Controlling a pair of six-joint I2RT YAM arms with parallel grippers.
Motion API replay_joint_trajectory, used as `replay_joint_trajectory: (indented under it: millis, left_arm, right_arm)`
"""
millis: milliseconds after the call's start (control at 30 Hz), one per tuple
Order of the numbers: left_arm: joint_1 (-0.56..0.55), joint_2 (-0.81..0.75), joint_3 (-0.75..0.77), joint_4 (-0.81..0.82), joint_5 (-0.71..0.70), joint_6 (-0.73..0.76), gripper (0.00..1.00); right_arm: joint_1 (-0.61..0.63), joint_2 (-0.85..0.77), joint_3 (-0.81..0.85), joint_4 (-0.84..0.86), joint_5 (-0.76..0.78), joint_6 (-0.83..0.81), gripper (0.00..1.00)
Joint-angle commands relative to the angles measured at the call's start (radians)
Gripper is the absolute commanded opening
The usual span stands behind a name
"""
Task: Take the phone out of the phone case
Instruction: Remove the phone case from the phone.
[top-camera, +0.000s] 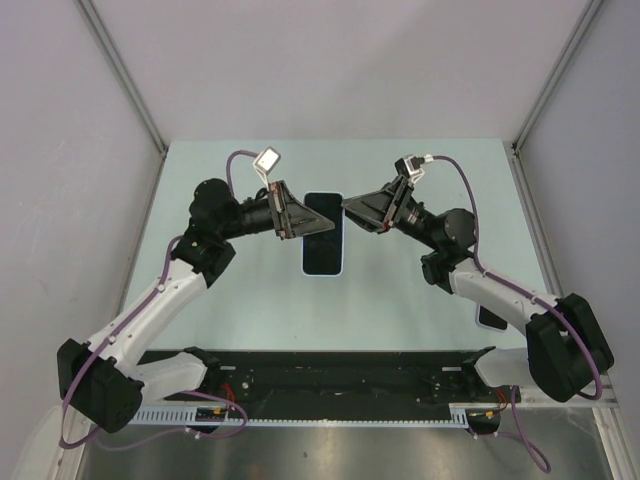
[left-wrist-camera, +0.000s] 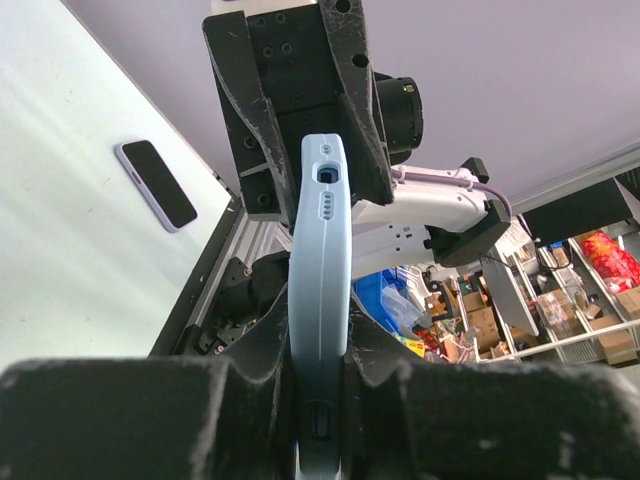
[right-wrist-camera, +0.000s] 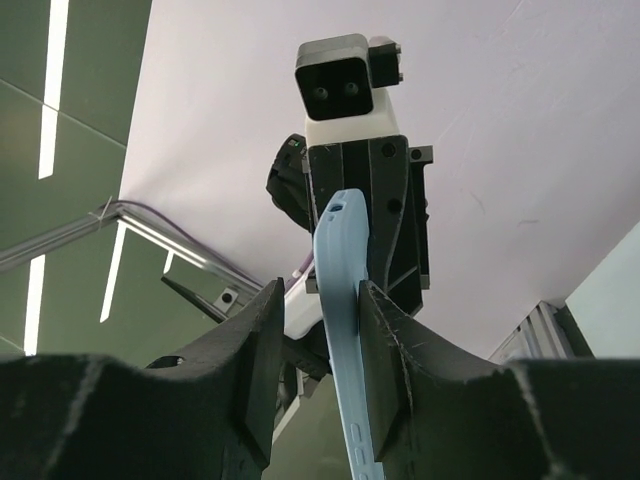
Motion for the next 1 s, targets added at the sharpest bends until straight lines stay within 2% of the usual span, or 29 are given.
replay_joint_trajectory:
  millis: [0, 133, 267, 433, 533, 733, 800, 967]
  left_arm:
    - [0.006, -0.04, 0.002, 0.106, 0.003, -0.018, 0.0]
    - [0.008, -0.043, -0.003, 0.111, 0.005, -0.018, 0.0]
    - [0.008, -0.044, -0.007, 0.111, 0.005, -0.013, 0.0]
    - [0.008, -0.049, -0.013, 0.123, 0.011, -0.011, 0.0]
    - [0.008, -0.05, -0.015, 0.128, 0.011, -0.013, 0.0]
    - [0.008, -0.047, -0.017, 0.132, 0.015, -0.007, 0.0]
    - [0.009, -0.044, -0.015, 0.134, 0.017, -0.007, 0.0]
    - [0.013, -0.044, -0.013, 0.137, 0.015, -0.005, 0.0]
  right_arm:
    - [0.028, 0.01, 0.073, 0.011, 0.011, -0.036, 0.4]
    - [0.034, 0.041, 0.102, 0.015, 0.019, -0.04, 0.39]
    - [0.031, 0.062, 0.116, 0.028, 0.031, -0.024, 0.26]
    - [0.025, 0.093, 0.13, 0.072, 0.043, 0.016, 0.21]
    - [0.029, 0.111, 0.145, 0.103, 0.05, 0.04, 0.15]
    - [0.04, 0.182, 0.168, 0.247, 0.069, 0.144, 0.0]
    - [0.041, 0.208, 0.171, 0.281, 0.079, 0.187, 0.0]
    - [0.043, 0.216, 0.189, 0.279, 0.079, 0.186, 0.17]
